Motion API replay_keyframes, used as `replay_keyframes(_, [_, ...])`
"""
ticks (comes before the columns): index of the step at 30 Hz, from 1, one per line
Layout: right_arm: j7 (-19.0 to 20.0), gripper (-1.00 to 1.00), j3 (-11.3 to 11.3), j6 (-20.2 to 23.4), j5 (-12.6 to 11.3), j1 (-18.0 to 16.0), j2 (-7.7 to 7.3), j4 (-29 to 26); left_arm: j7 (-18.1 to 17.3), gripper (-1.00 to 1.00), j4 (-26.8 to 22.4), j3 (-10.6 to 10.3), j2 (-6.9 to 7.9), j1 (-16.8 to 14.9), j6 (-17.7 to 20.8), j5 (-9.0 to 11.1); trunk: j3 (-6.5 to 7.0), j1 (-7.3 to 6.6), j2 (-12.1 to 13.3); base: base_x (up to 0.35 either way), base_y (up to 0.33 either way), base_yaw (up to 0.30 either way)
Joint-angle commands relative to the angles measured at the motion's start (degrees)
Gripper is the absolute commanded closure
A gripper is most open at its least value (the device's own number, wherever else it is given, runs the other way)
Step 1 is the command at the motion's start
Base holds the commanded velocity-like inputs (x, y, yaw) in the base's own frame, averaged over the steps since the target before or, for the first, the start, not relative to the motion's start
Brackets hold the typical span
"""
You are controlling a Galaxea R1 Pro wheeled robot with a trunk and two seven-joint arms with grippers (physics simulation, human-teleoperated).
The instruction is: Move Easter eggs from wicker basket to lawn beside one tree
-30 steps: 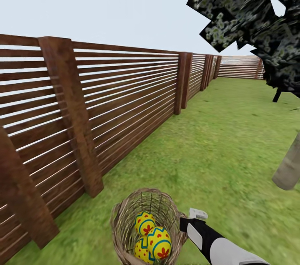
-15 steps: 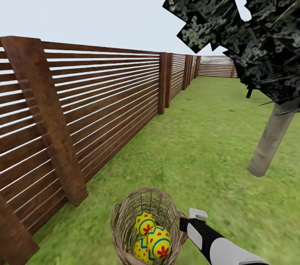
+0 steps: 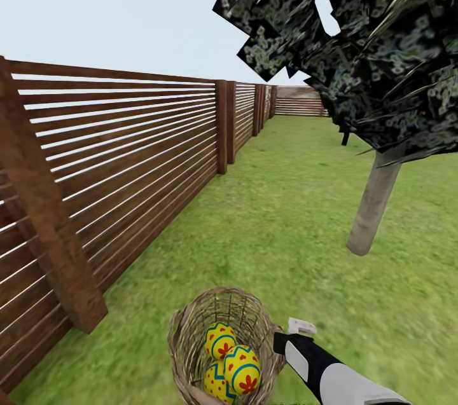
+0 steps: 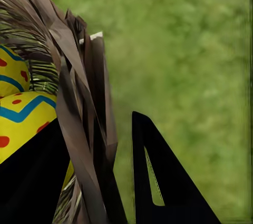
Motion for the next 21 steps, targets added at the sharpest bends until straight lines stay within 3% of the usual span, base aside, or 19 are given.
replay_keyframes(1, [-0.3,1.0,-0.1,0.3,-0.5,0.0,0.03,-0.2,-0.3,-1.0,-0.1,0.1,-0.01,0.0,0.4,0.5,-0.05,0.0,0.0,0.0,0.0,-0.273])
replay_keyframes(21, [-0.3,1.0,0.0,0.3,-0.5,0.0,0.11,-0.2,-0.3,-1.0,0.1,0.1,-0.01,0.1,0.1,0.5,-0.05,0.0,0.0,0.0,0.0,-0.273])
